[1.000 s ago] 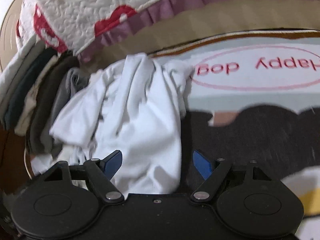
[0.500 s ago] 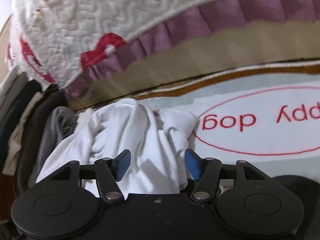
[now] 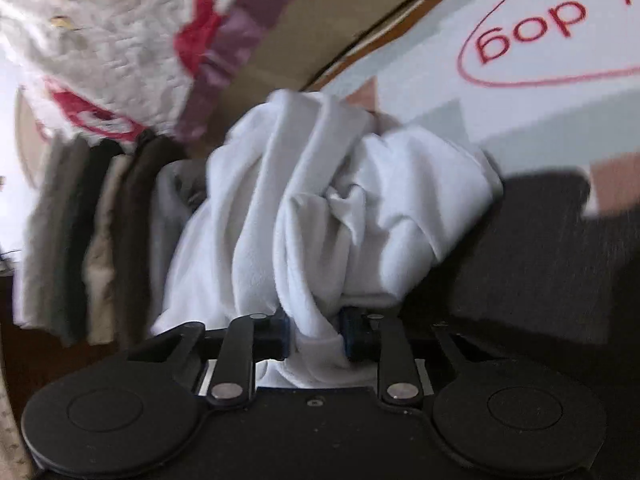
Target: Fold clothes
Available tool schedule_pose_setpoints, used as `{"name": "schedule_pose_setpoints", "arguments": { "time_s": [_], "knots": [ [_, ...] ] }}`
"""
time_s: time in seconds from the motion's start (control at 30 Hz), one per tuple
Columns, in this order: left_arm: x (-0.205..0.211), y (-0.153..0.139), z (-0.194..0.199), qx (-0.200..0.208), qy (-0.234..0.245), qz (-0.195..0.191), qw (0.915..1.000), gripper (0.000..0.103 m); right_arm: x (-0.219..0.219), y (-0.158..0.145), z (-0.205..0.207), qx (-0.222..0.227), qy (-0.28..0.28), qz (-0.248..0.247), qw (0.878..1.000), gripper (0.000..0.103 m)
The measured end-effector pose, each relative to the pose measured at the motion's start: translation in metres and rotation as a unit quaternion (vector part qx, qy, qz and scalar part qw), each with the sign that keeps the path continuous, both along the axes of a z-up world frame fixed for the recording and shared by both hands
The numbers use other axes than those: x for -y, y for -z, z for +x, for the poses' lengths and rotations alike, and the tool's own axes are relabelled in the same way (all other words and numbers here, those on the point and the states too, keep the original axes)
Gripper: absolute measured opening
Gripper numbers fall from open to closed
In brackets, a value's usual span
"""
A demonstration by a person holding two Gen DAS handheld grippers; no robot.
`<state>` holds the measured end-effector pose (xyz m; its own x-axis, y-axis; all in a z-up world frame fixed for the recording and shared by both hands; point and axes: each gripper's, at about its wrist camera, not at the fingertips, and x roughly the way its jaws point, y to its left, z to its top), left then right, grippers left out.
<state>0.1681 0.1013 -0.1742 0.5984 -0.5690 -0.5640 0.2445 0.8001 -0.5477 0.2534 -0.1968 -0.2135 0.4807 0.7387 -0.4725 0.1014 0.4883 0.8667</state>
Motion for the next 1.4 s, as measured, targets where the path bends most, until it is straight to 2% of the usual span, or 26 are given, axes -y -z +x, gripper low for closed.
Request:
{"name": "schedule_pose_setpoints", "arguments": {
  "time_s": [0.07,0.13,0.27,0.33,0.43,0.53,0.6,0.63,0.83,0.97,1.03,1.07,1.13,1.2,1.27,1.3,1.33,1.37,1.4],
  "knots": [
    [0.017,-0.016,-0.014,0.056,0.045,0.029,0.997,0.005,0.003,-0.014,-0.017,0.015,-0.006,0.012,1.0,0.026],
    [0.034,-0.033,-0.03,0.11,0.077,0.058,0.9892,0.002,0.008,-0.031,-0.036,0.032,-0.013,0.021,0.999,0.026],
    [0.058,-0.06,-0.055,0.139,0.128,0.029,0.9815,0.002,0.041,-0.065,-0.082,0.064,0.008,0.036,0.997,0.025],
    [0.075,-0.077,-0.074,0.156,0.157,0.02,0.9749,0.002,0.062,-0.084,-0.113,0.085,0.02,0.041,0.995,0.025],
    [0.108,-0.096,-0.098,0.156,0.186,-0.013,0.9699,0.002,0.086,-0.11,-0.159,0.111,0.031,0.035,0.993,0.025],
    [0.141,-0.103,-0.125,0.118,0.2,-0.061,0.9708,0.002,0.109,-0.124,-0.216,0.124,0.064,0.046,0.989,0.025],
    [0.161,-0.107,-0.146,0.1,0.215,-0.08,0.9683,0.002,0.126,-0.128,-0.252,0.126,0.095,0.053,0.986,0.025],
    [0.172,-0.112,-0.157,0.099,0.229,-0.077,0.9654,0.002,0.134,-0.13,-0.271,0.127,0.11,0.057,0.984,0.025],
    [0.22,-0.141,-0.207,0.11,0.288,-0.049,0.9502,0.002,0.167,-0.159,-0.32,0.15,0.138,0.076,0.976,0.025],
    [0.242,-0.178,-0.225,0.15,0.31,-0.034,0.9381,0.002,0.189,-0.179,-0.354,0.165,0.156,0.089,0.97,0.025],
    [0.249,-0.199,-0.223,0.17,0.307,-0.035,0.9357,0.002,0.199,-0.189,-0.37,0.172,0.165,0.095,0.966,0.025],
    [0.252,-0.209,-0.221,0.18,0.304,-0.036,0.9347,0.002,0.201,-0.195,-0.362,0.18,0.167,0.085,0.966,0.025],
    [0.26,-0.222,-0.206,0.188,0.285,-0.031,0.9393,0.003,0.204,-0.206,-0.344,0.195,0.169,0.064,0.964,0.026],
    [0.267,-0.218,-0.183,0.172,0.247,-0.009,0.9536,0.006,0.207,-0.218,-0.327,0.209,0.172,0.042,0.962,0.031],
    [0.276,-0.202,-0.156,0.168,0.176,0.074,0.9671,0.006,0.206,-0.214,-0.293,0.222,0.166,-0.056,0.959,0.041],
    [0.279,-0.19,-0.144,0.166,0.128,0.137,0.9681,0.009,0.205,-0.208,-0.277,0.234,0.168,-0.118,0.95,0.042],
    [0.28,-0.175,-0.134,0.161,0.083,0.201,0.9628,0.021,0.206,-0.197,-0.264,0.239,0.172,-0.163,0.942,0.044],
    [0.277,-0.161,-0.127,0.152,0.057,0.239,0.9574,0.03,0.209,-0.183,-0.253,0.233,0.17,-0.192,0.938,0.044],
    [0.273,-0.146,-0.122,0.141,0.033,0.272,0.9513,0.031,0.211,-0.167,-0.243,0.212,0.169,-0.238,0.933,0.044]
  ]
}}
